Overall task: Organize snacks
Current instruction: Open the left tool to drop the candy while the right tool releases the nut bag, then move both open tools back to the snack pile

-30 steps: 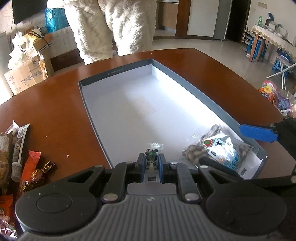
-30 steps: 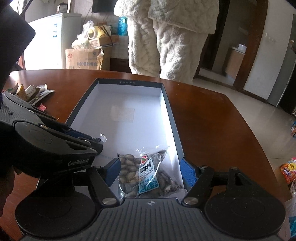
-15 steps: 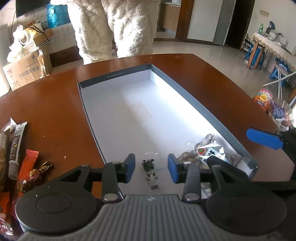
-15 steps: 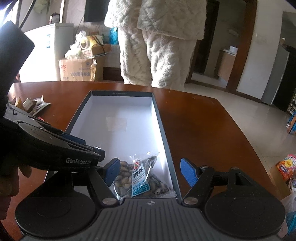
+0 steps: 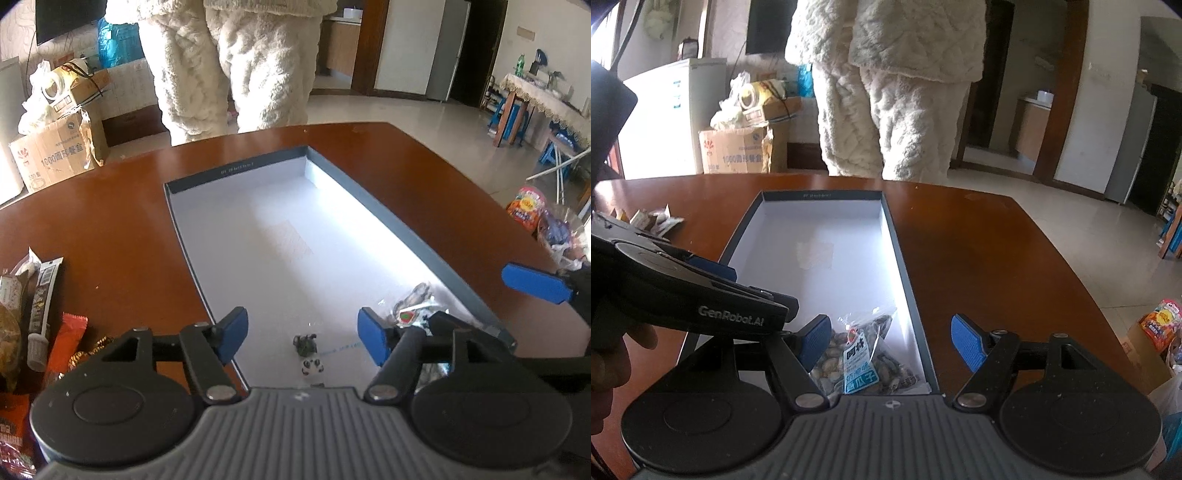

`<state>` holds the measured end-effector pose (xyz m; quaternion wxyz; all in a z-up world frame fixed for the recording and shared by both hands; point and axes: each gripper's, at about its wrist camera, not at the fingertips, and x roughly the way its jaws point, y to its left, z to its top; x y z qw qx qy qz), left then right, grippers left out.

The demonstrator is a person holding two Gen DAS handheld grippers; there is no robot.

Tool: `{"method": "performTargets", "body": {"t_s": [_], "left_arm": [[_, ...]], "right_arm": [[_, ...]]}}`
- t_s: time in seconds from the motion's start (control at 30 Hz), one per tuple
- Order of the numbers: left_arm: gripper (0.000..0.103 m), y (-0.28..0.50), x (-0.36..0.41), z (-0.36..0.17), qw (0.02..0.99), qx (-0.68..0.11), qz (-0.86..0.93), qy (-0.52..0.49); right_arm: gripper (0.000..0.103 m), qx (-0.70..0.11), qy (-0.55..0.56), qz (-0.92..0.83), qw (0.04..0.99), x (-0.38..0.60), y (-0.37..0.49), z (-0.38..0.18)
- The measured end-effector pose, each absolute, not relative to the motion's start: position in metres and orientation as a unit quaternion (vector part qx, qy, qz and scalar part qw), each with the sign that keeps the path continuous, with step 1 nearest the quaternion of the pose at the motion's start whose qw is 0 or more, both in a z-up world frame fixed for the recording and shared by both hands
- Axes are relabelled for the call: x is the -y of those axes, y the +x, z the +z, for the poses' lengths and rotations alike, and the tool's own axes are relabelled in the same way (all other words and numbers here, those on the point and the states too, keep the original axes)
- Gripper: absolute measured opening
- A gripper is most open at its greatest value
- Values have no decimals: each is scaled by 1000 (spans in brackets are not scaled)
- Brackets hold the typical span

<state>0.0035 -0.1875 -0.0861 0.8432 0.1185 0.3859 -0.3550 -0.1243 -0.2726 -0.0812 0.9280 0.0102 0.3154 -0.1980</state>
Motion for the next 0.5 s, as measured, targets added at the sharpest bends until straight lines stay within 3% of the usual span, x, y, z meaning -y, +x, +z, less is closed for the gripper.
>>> {"method": "performTargets", "body": {"t_s": [0.07, 0.5], "left_arm": [[74, 4, 184, -80, 847, -379, -355, 114], [75, 8, 136, -48, 869, -354, -332, 97]], "right_arm": [[72, -310, 14, -201, 929, 274, -125, -78], [72, -289, 10, -177, 941, 251, -114, -59]]}}
